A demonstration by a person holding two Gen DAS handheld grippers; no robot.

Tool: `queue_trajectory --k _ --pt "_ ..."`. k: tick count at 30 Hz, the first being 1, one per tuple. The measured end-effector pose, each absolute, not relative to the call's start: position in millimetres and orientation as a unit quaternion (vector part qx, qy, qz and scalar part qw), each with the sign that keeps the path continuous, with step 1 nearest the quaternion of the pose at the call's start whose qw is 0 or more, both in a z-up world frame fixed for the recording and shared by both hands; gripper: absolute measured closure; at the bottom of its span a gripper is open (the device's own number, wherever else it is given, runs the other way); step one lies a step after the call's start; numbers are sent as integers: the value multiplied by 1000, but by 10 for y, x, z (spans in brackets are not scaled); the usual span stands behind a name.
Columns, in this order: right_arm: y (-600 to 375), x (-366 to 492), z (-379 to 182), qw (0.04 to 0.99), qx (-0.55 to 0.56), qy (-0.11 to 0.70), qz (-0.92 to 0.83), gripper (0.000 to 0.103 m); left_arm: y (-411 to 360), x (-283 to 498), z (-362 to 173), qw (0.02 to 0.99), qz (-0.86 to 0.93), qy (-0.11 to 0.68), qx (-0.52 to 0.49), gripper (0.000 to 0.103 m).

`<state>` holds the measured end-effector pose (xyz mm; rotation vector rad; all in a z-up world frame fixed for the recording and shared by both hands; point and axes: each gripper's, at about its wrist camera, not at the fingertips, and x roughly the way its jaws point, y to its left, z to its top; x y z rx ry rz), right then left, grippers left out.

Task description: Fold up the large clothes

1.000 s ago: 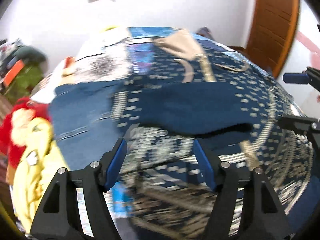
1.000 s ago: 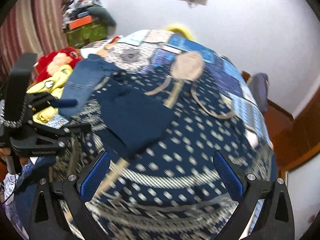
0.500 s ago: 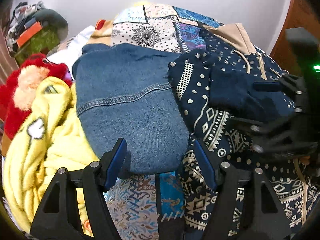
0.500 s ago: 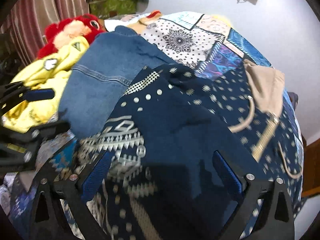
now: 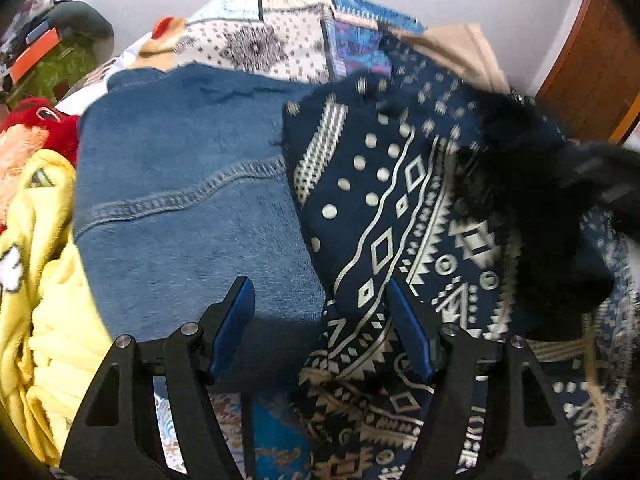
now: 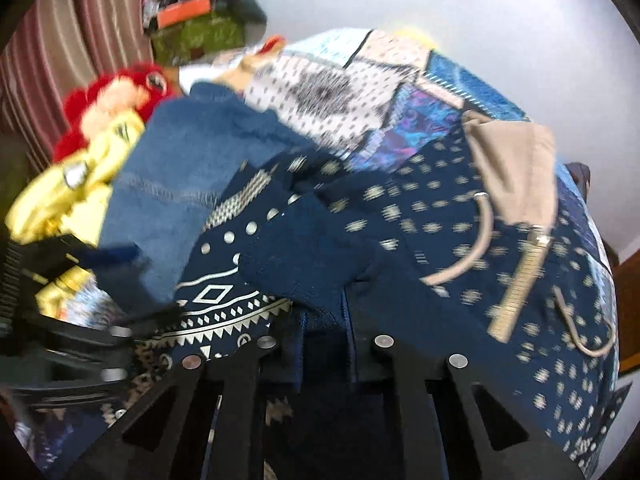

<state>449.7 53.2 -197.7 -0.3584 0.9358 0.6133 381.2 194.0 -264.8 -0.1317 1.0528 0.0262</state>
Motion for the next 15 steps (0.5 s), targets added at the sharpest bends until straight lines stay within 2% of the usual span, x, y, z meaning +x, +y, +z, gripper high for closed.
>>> queue_trajectory --k 3,9,15 --pt "229 4458 -1697 847 -146 425 282 91 1897 3846 -2748 861 32 505 -46 30" --pt "-538 4400 -1257 874 -104 403 250 91 1826 3858 -2775 857 56 511 -30 29" --pt "-1421 4402 -1186 885 -61 415 201 91 1837 3913 -2799 847 74 525 -39 27"
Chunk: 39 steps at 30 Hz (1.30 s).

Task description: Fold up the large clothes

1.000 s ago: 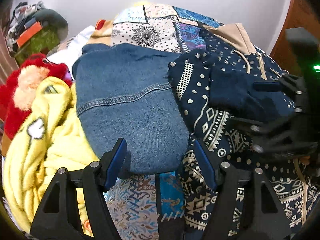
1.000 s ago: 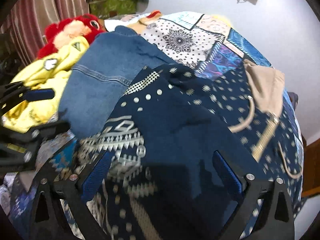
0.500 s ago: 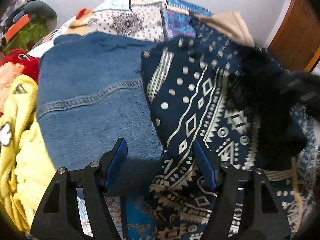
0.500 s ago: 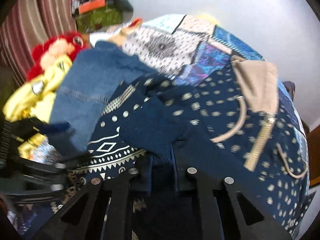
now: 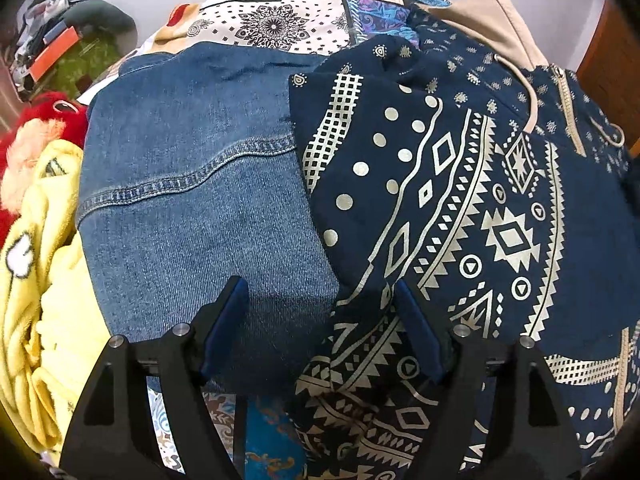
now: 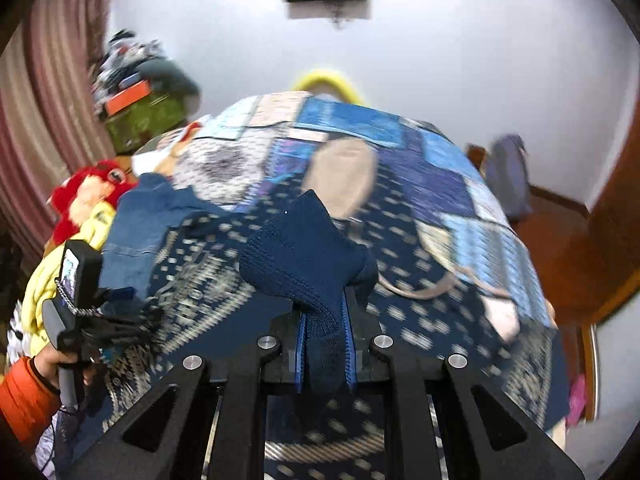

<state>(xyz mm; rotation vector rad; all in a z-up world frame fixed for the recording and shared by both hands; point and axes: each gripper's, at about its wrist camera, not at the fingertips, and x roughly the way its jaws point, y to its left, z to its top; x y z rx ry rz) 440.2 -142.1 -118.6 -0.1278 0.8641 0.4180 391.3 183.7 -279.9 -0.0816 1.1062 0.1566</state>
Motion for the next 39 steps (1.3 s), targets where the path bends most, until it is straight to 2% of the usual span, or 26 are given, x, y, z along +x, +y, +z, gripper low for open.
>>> queue_trajectory --k 11,18,19,20,22,27,32,39 --pt "-2398 4369 -1979 854 -40 500 141 91 1781 3987 -2827 836 102 537 -42 23" --pt "-2524 4248 -2195 856 -83 497 119 88 1772 4023 -2836 833 106 542 -38 23" --pt "-2526 4253 -2194 855 -88 498 113 77 1766 4025 -2840 833 107 542 -37 22" --pt "-2540 4251 -2187 857 -101 496 97 45 1765 4030 -2843 833 108 542 -36 22" --pt "-2606 4238 -2173 868 -147 474 32 3 1750 4030 -2844 831 111 543 -35 22" --pt "-3024 4178 -2076 870 -88 483 45 3 1704 4021 -2699 836 114 537 -10 22" --pt "-3555 4074 -1796 880 8 473 45 3 1560 3995 -2268 865 104 491 5 22" --pt "-4139 4140 -1757 865 124 486 16 3 1000 4123 -1845 891 41 451 17 22"
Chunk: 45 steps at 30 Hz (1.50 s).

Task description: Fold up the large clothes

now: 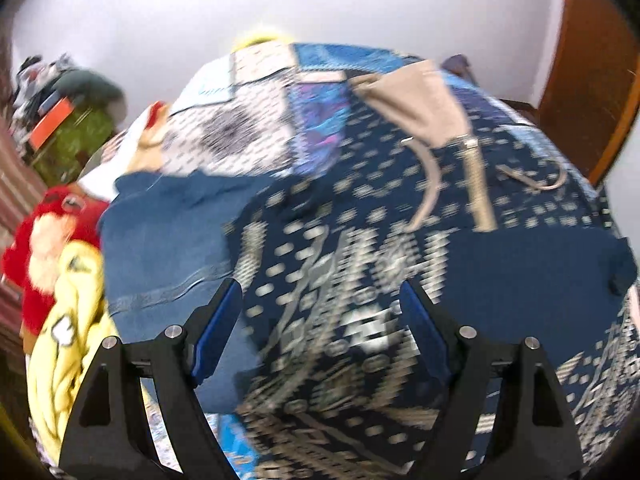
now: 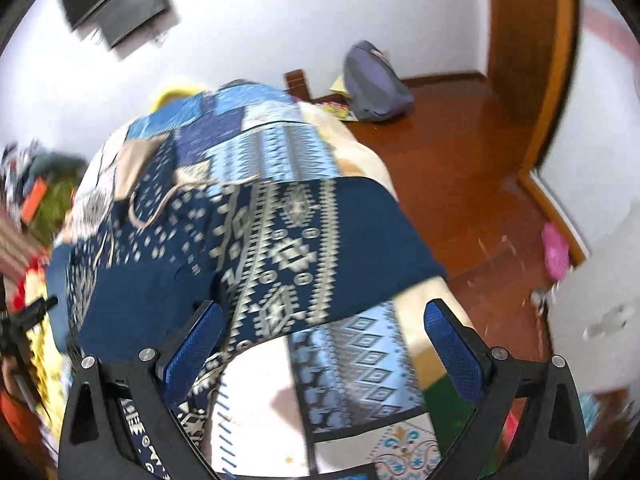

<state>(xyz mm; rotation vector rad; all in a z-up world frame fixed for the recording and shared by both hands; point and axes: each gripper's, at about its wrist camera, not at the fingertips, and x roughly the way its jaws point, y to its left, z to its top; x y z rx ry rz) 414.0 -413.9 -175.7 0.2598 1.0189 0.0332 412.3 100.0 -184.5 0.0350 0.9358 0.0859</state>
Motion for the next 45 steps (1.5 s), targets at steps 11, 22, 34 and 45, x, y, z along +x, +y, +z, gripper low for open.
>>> queue_trajectory --k 11,22,34,45 --pt "-4601 4599 -2544 800 278 531 10 30 90 4464 -2127 883 -44 466 44 22" --pt "-4645 4893 -2787 811 303 500 -29 61 -121 4562 -2399 871 -62 487 29 22" --pt "-4540 4532 -1594 893 243 379 10 96 84 4270 -1938 888 -48 457 22 22" --pt "-3195 4312 -501 927 140 322 128 96 527 3786 -1486 912 -34 409 -6 22"
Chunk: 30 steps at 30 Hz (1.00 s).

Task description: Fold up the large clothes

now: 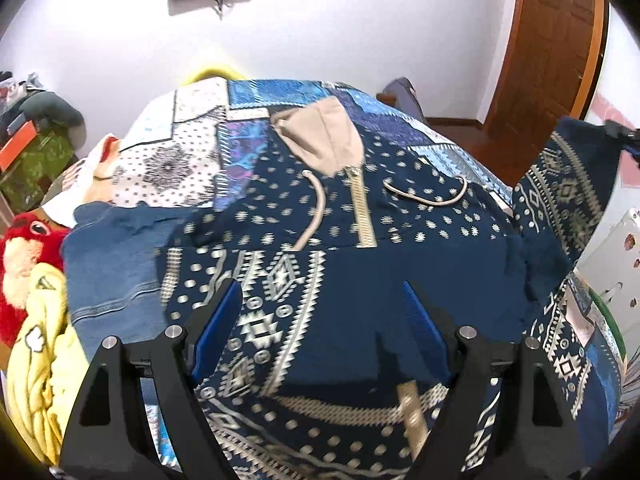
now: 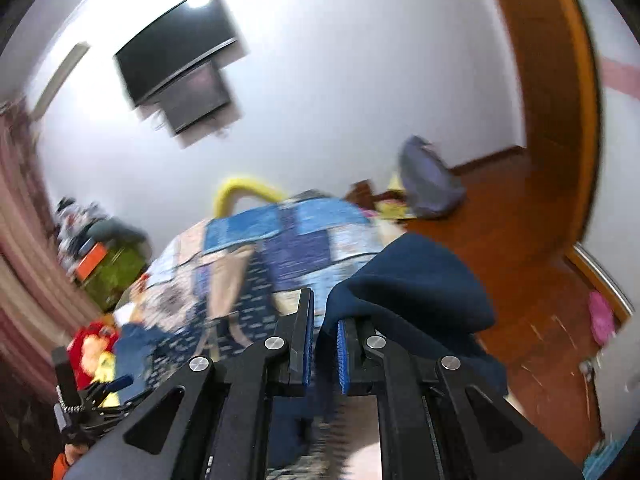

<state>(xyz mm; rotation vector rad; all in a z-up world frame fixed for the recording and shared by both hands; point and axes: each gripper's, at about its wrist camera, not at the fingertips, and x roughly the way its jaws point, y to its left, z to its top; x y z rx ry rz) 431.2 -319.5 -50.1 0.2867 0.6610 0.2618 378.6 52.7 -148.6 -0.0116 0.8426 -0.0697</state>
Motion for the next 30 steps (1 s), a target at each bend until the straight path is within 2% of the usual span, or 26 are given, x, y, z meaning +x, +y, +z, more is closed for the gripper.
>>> queue_trajectory --k 5,9,17,30 --pt "-2378 4388 -779 905 118 371 173 96 806 3581 -1443 914 -20 404 -14 22" --pt "-1681 4469 -1336 868 98 449 191 96 1068 3393 -1497 911 -7 411 -24 22" --pt "-1225 4483 -2264 811 60 568 124 95 1351 3171 -1773 894 3 446 -38 22" --pt "-1607 3865 -2145 792 22 581 185 95 820 3276 -1782 888 -51 457 -18 22"
